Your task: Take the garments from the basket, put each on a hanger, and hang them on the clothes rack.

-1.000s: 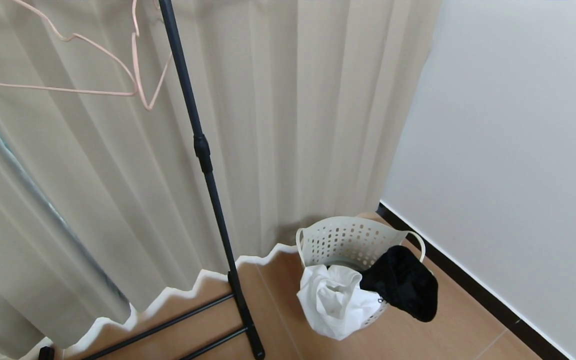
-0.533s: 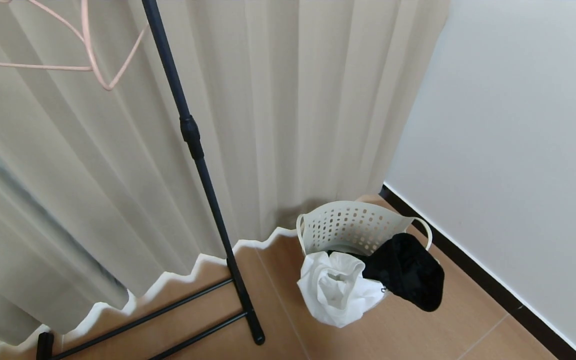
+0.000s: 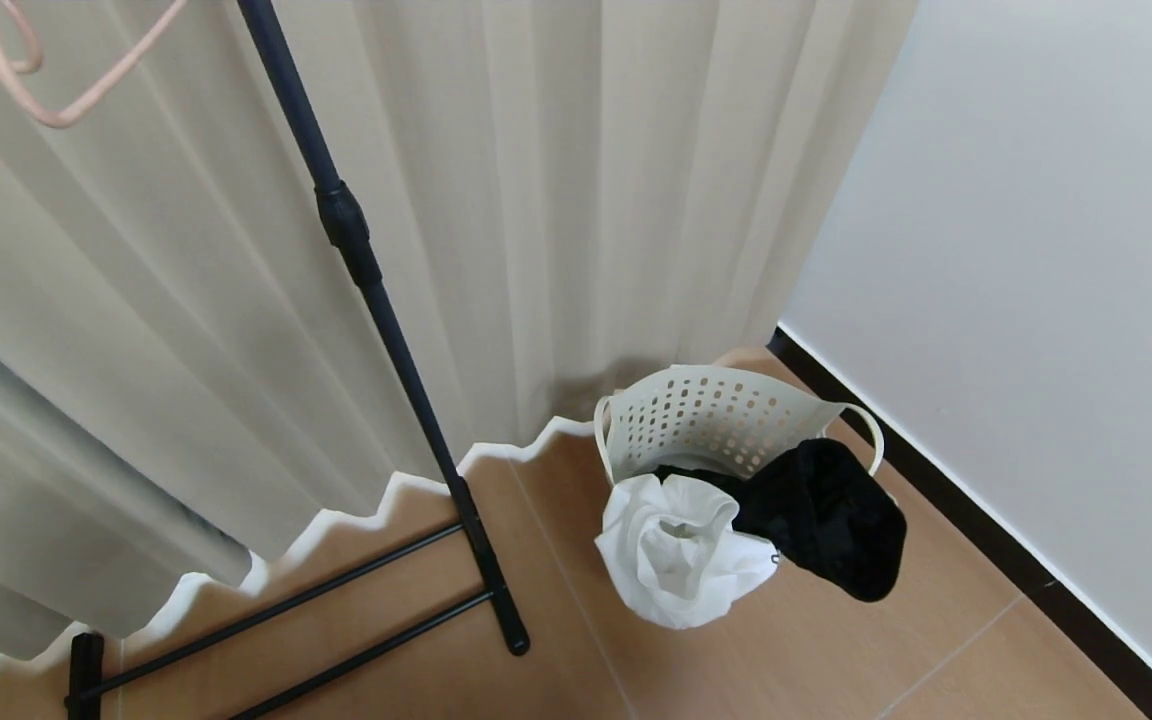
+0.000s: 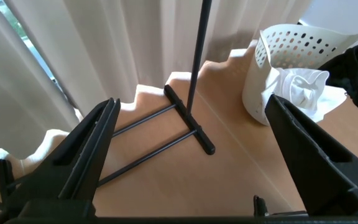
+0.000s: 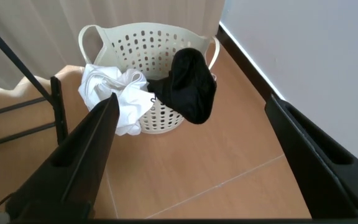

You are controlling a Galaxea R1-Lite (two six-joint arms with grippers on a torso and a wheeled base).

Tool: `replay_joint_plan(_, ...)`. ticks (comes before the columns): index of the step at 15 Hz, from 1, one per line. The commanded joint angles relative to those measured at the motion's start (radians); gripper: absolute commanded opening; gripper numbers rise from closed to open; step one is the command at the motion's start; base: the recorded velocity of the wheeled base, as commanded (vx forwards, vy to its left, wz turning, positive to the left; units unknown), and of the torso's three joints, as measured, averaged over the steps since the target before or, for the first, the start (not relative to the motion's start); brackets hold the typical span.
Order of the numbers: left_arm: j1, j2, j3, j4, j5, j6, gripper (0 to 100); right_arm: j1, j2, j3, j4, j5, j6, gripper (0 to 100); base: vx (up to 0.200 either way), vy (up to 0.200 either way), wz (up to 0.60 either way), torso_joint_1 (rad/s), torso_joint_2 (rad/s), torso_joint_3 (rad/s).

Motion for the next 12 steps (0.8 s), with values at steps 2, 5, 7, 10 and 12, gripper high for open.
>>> replay_joint_plan(2,0.000,0.001,0.000,0.000,0.000,-0.001,100,0.000,0.001,0.002,-0.001,0.000,0.003,100,0.000,0.000,0.00,0.002,0.01,-0.193)
replay_joint_plan(5,0.000,0.001,0.000,0.000,-0.001,-0.001,100,0.000,0.001,0.000,0.004,0.000,-0.006,100,0.000,0.000,0.00,0.002,0.01,-0.196)
replay_joint_plan(7,-0.002,0.001,0.000,0.000,0.000,-0.001,100,0.000,0.003,0.000,0.008,-0.002,-0.009,100,0.000,0.000,0.00,-0.002,0.00,-0.195)
replay_joint_plan(10,-0.003,0.001,0.000,0.000,-0.001,0.001,100,0.017,0.072,0.000,0.010,0.000,-0.009,100,0.000,0.000,0.00,0.001,0.00,-0.198)
replay_joint_plan(12,-0.002,0.001,0.000,0.000,0.003,-0.007,100,0.103,0.287,-0.005,-0.004,0.004,-0.007,100,0.000,0.000,0.00,-0.002,0.01,-0.161)
